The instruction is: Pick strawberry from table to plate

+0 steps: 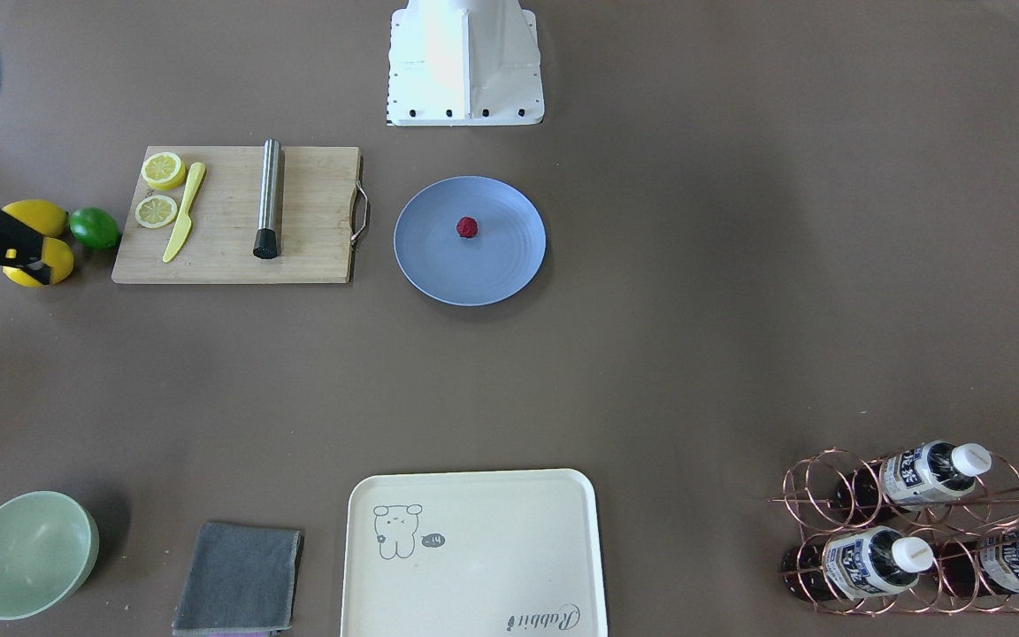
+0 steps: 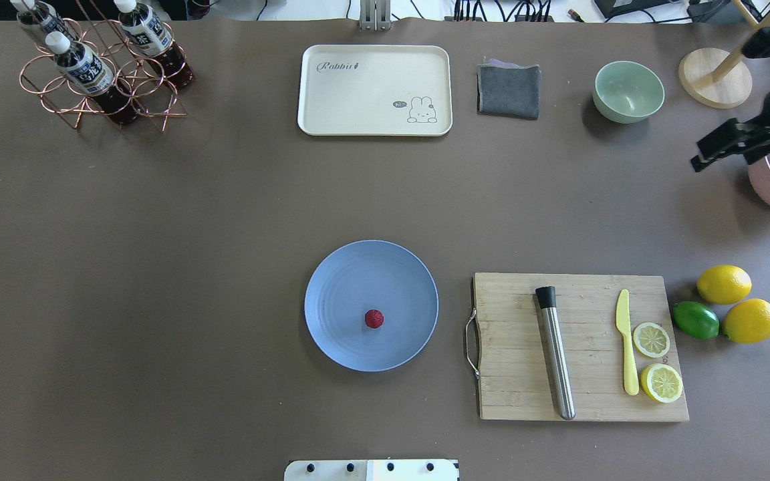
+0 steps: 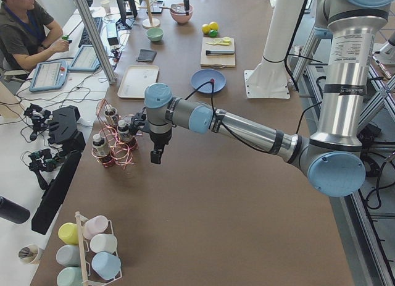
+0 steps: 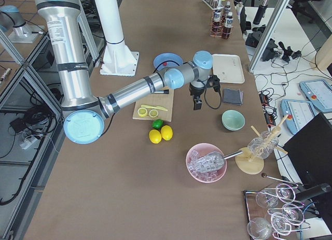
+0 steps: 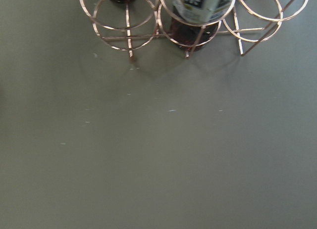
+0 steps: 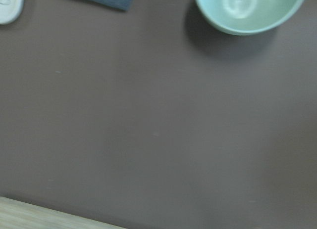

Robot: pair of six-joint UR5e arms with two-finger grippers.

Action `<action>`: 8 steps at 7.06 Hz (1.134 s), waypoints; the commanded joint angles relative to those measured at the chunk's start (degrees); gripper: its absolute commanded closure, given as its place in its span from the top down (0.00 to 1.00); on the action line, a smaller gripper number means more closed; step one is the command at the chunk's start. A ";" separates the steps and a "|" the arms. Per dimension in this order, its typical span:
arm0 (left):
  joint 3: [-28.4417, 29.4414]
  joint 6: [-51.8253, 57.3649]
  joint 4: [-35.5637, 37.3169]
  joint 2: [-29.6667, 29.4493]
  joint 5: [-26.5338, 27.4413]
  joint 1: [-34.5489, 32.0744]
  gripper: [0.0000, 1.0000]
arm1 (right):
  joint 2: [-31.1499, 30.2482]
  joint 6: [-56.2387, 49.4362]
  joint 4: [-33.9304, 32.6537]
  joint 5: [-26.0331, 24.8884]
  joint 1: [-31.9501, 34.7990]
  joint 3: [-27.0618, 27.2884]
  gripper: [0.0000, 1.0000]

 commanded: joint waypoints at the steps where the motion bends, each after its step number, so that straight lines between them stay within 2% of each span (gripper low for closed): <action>1: 1.72 8.02 3.60 0.71 -0.03 -5.93 0.97 | -2.17 -32.06 -7.99 -0.09 15.50 -10.55 1.00; 2: 2.34 8.20 2.91 1.41 0.41 -6.02 0.97 | -1.64 -38.35 -7.83 0.08 19.66 -16.70 1.00; 4: 3.48 8.11 -2.00 3.70 3.22 -5.85 0.97 | -1.64 -41.31 -8.27 -0.61 22.42 -17.55 1.00; 8: 4.81 7.59 -2.19 5.10 2.79 -5.76 0.97 | -1.55 -41.32 -8.18 -1.32 22.77 -17.64 1.00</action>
